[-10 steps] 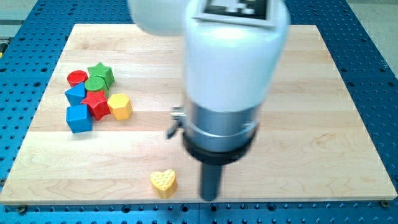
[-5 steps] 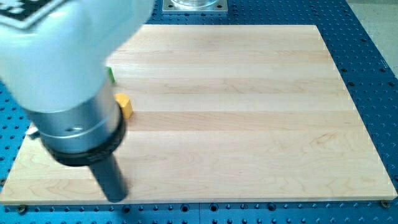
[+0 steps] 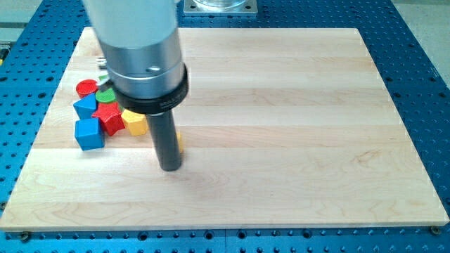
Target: Drag the yellow heart into the yellow hexagon
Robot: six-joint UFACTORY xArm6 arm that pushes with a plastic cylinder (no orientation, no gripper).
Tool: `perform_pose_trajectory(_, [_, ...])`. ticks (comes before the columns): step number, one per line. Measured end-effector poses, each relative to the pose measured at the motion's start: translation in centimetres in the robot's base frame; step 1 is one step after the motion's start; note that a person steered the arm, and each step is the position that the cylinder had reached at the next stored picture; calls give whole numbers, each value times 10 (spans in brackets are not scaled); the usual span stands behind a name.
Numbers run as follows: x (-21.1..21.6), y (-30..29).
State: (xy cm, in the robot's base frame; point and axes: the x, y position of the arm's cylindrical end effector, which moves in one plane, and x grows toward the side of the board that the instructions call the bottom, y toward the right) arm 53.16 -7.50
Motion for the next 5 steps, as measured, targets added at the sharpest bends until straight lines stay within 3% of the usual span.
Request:
perform_pose_trajectory(1, [-16, 1])
perform_pose_trajectory(2, [-25, -54])
perform_pose_trajectory(3, [-22, 5])
perform_pose_trajectory(4, [-46, 35])
perform_pose_trajectory(5, [-61, -26])
